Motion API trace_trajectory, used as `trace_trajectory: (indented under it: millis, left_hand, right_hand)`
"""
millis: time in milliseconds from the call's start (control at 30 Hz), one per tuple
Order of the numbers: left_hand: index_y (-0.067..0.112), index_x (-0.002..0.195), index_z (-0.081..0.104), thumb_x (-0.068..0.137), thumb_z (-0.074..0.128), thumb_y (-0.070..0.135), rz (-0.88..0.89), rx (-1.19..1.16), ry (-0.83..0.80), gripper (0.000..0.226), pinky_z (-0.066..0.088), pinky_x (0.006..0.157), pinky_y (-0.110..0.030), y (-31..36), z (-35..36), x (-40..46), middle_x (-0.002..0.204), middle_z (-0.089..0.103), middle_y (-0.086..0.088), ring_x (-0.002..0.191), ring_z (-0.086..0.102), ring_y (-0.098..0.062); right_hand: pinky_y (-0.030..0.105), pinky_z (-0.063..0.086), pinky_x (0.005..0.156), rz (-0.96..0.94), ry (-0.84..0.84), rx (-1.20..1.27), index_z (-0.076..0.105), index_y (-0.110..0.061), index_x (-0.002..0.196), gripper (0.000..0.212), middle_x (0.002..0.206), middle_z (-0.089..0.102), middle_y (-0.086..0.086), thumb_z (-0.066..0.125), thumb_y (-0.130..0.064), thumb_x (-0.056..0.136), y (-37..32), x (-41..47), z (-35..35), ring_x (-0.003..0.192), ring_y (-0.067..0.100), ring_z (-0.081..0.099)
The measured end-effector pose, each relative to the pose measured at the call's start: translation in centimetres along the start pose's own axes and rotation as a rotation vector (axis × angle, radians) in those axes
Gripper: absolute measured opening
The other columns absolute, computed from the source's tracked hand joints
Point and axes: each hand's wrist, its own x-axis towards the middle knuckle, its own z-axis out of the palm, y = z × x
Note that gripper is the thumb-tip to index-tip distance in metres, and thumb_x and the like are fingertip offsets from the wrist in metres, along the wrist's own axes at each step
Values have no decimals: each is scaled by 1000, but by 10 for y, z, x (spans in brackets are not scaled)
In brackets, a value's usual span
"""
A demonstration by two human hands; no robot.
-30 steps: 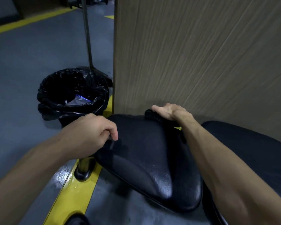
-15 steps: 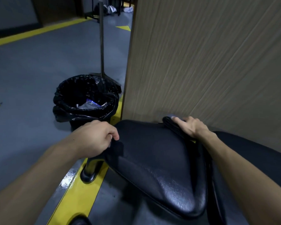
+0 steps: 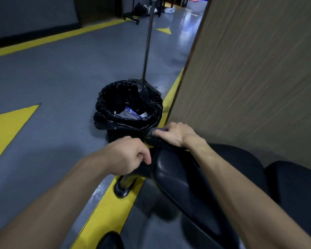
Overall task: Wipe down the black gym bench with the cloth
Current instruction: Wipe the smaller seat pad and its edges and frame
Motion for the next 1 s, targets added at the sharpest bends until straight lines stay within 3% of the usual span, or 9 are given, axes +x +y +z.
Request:
trace_trajectory:
  millis: [100,200,300,400,467,600,767,900,1000]
  left_hand:
    - [67,69,62,75,35,34,-67,-36,68,43,57,89,-34,-12,-5,-5,104,69,2,90,68,-10]
    - [62,73,66,81,35,30,-88,-59,93,46,60,83,-35,-20,-6,-12,109,70,6,88,71,-11]
    - [48,75,71,91,41,15,-102,-55,156,48,61,76,-32,-21,-8,-17,94,76,10,80,73,-9]
    - [42,74,72,92,44,8,-122,-69,231,48,60,77,-29,-15,-12,-21,78,75,10,77,72,-8]
    - [41,73,72,91,44,7,-117,-85,271,47,60,76,-29,-14,-12,-22,77,76,8,74,72,-7]
    - [36,79,76,91,43,7,-111,-108,296,45,60,75,-27,-12,-10,-24,74,75,9,69,72,-3]
    - [37,81,77,92,45,9,-121,-112,311,44,59,70,-26,-5,-7,-31,78,75,8,73,73,-7]
    - [37,85,78,93,45,10,-136,-112,319,43,56,65,-26,3,-2,-42,75,75,9,71,72,-4]
    - [36,86,78,95,44,7,-133,-120,292,45,62,70,-32,10,2,-49,77,75,12,68,71,3]
  right_hand:
    - [39,49,94,-48,-82,13,72,-33,118,96,124,69,10,34,-92,54,-16,11,-1,111,31,62]
    - [37,44,90,28,-107,131,67,-22,125,86,117,62,4,47,-85,69,-4,17,-6,113,31,59]
    - [39,48,92,6,-74,11,68,-22,121,90,119,65,8,44,-89,65,-6,4,-5,111,32,61]
    - [38,48,85,-254,58,-70,69,-27,90,61,94,65,2,44,-81,74,-15,-25,7,99,31,62]
    - [38,45,86,-507,158,-115,68,-24,80,58,81,61,0,43,-76,74,-20,-51,22,92,29,61]
    - [45,34,115,-823,183,-325,76,-23,88,50,95,70,-2,61,-68,70,-27,-100,62,107,23,59]
    - [38,41,100,-622,101,-255,74,-25,91,67,91,63,-4,41,-77,65,-39,-80,32,105,25,57]
    - [39,21,122,-612,183,-307,75,-24,106,78,110,68,-2,35,-76,64,-39,-98,54,125,20,52]
    - [35,15,123,-741,282,-252,76,-19,88,57,97,72,-4,50,-66,69,-28,-131,78,119,18,57]
